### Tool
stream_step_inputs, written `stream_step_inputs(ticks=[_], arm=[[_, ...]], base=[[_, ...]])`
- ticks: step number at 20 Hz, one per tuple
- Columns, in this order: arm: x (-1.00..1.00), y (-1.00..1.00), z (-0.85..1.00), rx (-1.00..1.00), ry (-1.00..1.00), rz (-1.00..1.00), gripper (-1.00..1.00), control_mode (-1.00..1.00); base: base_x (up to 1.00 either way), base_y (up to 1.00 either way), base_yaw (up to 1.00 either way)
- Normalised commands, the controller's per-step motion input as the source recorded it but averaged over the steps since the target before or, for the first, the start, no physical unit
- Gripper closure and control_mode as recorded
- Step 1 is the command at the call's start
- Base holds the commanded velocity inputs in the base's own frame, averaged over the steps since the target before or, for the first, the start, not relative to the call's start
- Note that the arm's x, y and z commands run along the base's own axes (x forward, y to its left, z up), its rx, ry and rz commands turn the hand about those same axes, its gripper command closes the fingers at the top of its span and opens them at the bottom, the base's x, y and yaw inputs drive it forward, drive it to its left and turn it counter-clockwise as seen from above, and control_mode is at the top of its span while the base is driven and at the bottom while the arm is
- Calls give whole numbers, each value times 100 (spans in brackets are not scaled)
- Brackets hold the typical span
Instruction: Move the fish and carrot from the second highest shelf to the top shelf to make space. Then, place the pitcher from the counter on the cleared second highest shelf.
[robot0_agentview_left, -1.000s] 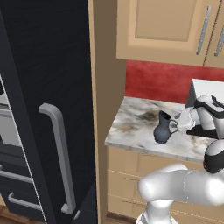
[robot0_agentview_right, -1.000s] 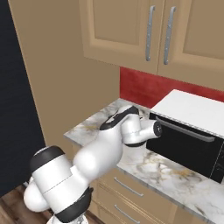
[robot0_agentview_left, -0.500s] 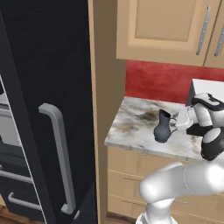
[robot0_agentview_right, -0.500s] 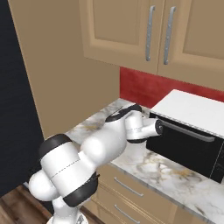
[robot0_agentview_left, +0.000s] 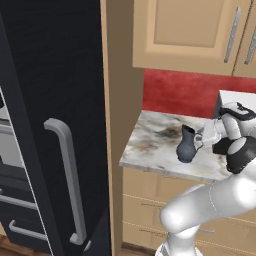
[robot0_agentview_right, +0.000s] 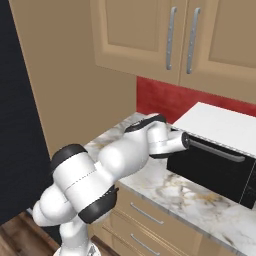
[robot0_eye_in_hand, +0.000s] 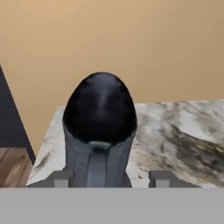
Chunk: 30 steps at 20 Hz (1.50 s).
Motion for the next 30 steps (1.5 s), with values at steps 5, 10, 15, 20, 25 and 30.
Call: stream_step_inputs(ticks=[5, 10, 15, 20, 25, 30], arm=[[-3, 24, -28, -1, 8, 6, 100, -100], [0, 0, 0, 0, 2, 0, 100, -100], [-66, 32, 12, -1, 0, 0, 100, -100], [-100, 56, 65, -10, -7, -7, 100, -100], [-92, 85, 81, -14, -2, -17, 100, -100], [-83, 92, 46, -12, -1, -32, 100, -100]], base=[[0, 0, 0], [0, 0, 0], [0, 0, 0], [0, 0, 0], [0, 0, 0], [0, 0, 0]])
